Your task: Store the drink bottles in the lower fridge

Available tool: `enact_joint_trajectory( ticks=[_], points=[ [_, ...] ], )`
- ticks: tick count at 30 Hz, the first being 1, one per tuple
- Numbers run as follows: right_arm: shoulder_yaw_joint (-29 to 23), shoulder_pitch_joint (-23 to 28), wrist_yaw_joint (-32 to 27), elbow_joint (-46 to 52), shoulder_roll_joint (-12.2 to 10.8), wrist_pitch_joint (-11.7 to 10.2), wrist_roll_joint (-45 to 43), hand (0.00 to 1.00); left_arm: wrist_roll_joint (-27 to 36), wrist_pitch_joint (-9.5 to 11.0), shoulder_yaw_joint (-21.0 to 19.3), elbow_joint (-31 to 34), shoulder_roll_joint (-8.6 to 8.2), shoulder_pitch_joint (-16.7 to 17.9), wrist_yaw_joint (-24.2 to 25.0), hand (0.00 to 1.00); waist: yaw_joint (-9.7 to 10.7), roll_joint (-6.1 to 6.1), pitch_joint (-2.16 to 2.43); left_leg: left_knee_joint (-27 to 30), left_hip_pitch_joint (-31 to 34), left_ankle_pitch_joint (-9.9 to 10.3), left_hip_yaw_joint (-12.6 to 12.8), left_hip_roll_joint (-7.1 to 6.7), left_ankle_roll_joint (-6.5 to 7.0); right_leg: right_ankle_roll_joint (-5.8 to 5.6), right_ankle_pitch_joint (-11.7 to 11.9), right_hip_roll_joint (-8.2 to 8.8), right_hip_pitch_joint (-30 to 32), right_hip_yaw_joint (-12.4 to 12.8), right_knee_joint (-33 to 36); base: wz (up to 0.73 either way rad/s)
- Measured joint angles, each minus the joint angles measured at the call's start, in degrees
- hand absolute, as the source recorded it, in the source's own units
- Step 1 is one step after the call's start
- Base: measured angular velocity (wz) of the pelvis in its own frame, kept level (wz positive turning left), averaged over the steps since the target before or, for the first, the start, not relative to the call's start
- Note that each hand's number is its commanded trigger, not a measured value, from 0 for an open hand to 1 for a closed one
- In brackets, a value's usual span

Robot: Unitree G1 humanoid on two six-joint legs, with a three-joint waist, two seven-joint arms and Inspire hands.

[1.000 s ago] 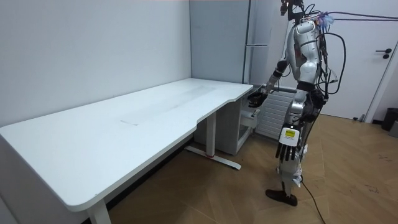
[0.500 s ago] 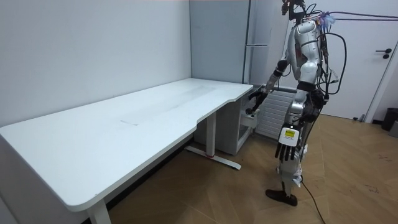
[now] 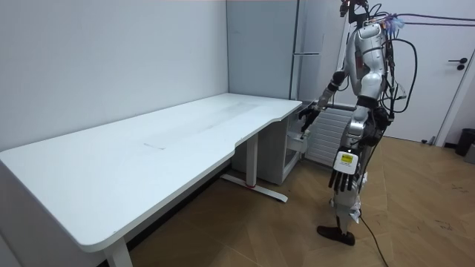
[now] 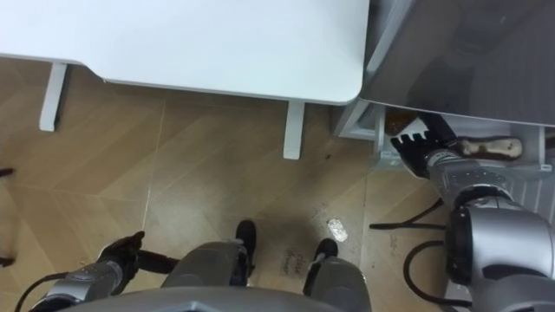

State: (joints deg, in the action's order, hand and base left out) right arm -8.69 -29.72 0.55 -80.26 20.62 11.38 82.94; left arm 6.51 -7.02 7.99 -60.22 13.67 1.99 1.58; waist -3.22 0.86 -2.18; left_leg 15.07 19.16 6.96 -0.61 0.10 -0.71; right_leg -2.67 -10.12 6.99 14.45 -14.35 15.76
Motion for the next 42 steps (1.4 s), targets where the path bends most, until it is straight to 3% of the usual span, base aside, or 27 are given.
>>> enact_joint_trajectory(
  ticks=[5,11,15,18,21,25,28,32,34,35,42],
  points=[
    [0.04,0.63,-0.01,0.06,0.0,-0.47,-0.06,0.0,-0.17,0.01,-0.09,0.1,-0.01,0.06,-0.16,0.0,-0.04,0.99,0.15,-0.41,-2.02,0.01,0.14,0.01,-0.01,-0.01,-0.01,-0.03,-1.87,0.1,-0.16,0.0],
    [0.02,4.17,-0.07,3.16,-0.02,-0.83,-0.03,0.0,-2.19,0.34,-1.21,0.38,-0.12,0.18,-2.03,0.0,-0.11,1.12,0.33,-1.27,-5.46,0.01,0.76,0.04,-0.01,-0.1,-0.06,-0.11,-4.88,0.74,-0.71,-0.05],
    [-1.42,8.42,1.16,4.87,-0.07,-2.67,-0.58,0.0,-2.74,0.79,-2.19,0.13,-0.15,1.0,-2.34,0.0,0.53,0.8,1.23,-1.83,-7.42,0.01,1.17,0.1,-0.01,-0.33,0.02,-0.36,-7.28,0.88,-2.29,0.0],
    [-1.69,12.73,2.4,5.27,-0.15,-4.53,-2.16,0.0,-4.1,1.17,-4.73,0.0,-0.18,3.09,-2.31,0.0,1.33,-0.24,2.22,-3.08,-10.5,0.02,2.82,0.21,-0.02,-0.41,0.08,-0.51,-9.98,1.75,-3.42,-0.12],
    [-1.68,16.84,2.79,6.24,-1.06,-5.66,-4.43,0.0,-4.95,1.24,-5.86,0.34,-0.2,3.89,-2.19,0.0,1.64,-1.13,2.53,-3.69,-12.16,0.06,3.01,0.41,-0.06,-0.41,0.26,-0.86,-11.75,1.84,-4.74,-0.04],
    [-1.6,21.37,1.9,6.29,-2.9,-6.02,-8.51,0.0,-4.92,1.48,-6.14,0.49,-0.25,4.55,-2.46,0.0,2.58,-1.56,2.21,-3.94,-14.19,0.21,3.14,0.45,-0.17,-0.49,0.47,-1.02,-14.39,1.29,-6.23,0.05],
    [-1.58,23.58,0.8,5.93,-4.75,-6.29,-11.95,0.0,-4.93,1.6,-7.48,0.52,-1.27,4.92,-3.23,0.0,3.11,-1.53,2.09,-4.48,-15.02,0.25,3.39,0.52,-0.21,-0.52,0.42,-1.11,-14.82,1.65,-6.18,-0.03],
    [-1.4,27.76,-1.35,6.05,-7.54,-6.72,-14.92,0.0,-4.93,3.01,-7.78,0.54,-1.92,6.22,-3.83,0.0,2.92,-1.45,1.86,-5.05,-16.57,0.36,3.72,0.52,-0.22,-0.54,0.41,-1.16,-15.9,2.2,-6.23,-0.03],
    [-0.94,29.01,-2.01,6.02,-8.3,-6.89,-14.96,0.0,-4.9,3.36,-7.77,0.52,-2.21,6.59,-3.96,0.0,3.12,-1.25,1.86,-5.42,-17.06,0.37,3.99,0.52,-0.2,-0.55,0.41,-1.16,-16.07,2.63,-6.24,-0.09],
    [-0.54,29.61,-2.46,5.91,-8.78,-7.16,-15.02,0.0,-4.91,3.4,-7.78,0.52,-2.4,6.61,-4.33,0.0,3.12,-1.2,1.65,-5.65,-17.78,0.38,4.21,0.52,-0.19,-0.57,0.4,-1.16,-16.57,2.87,-6.28,-0.12],
    [0.11,31.75,-0.92,3.8,-10.16,-8.26,-16.09,0.0,-5.01,5.83,-9.05,0.4,-3.92,7.97,-4.9,0.0,3.22,-1.06,1.65,-5.96,-19.71,1.06,5.3,0.52,-0.07,-0.81,0.28,-1.24,-18.32,4.28,-7.11,-0.08]
  ],
)
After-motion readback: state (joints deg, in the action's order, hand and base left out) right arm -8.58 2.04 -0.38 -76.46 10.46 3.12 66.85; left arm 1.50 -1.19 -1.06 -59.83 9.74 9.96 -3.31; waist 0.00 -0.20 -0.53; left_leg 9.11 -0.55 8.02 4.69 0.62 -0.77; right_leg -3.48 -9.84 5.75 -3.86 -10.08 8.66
